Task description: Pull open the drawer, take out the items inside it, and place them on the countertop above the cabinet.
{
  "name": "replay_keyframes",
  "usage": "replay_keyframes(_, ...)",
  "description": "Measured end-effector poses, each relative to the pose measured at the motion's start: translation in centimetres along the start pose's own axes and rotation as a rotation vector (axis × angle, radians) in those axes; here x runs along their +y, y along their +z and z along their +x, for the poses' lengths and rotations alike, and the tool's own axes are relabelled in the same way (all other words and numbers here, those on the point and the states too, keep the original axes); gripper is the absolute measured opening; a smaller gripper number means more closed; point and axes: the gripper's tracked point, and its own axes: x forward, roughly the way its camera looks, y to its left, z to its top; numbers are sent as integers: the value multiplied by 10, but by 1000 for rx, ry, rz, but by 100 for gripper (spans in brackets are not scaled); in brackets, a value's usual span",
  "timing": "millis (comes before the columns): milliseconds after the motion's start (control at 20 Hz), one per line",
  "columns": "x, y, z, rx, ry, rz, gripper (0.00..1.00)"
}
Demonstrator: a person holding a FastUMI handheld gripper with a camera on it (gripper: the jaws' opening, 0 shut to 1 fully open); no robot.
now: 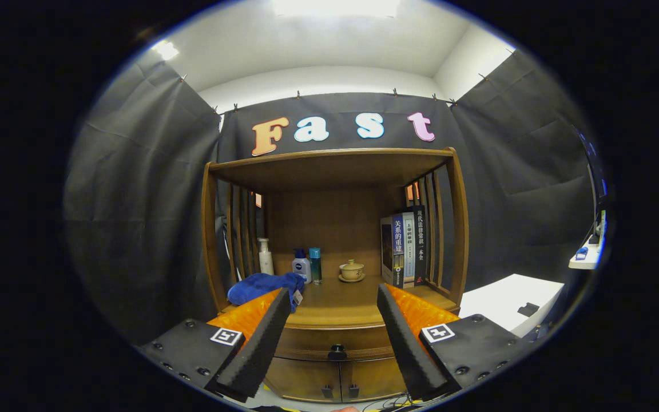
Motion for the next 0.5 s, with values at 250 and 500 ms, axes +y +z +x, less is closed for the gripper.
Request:
replay_keyframes(250,2,-8,10,-6,5,-8,98)
replay_keyframes(500,-3,-50,37,29,8,1,98)
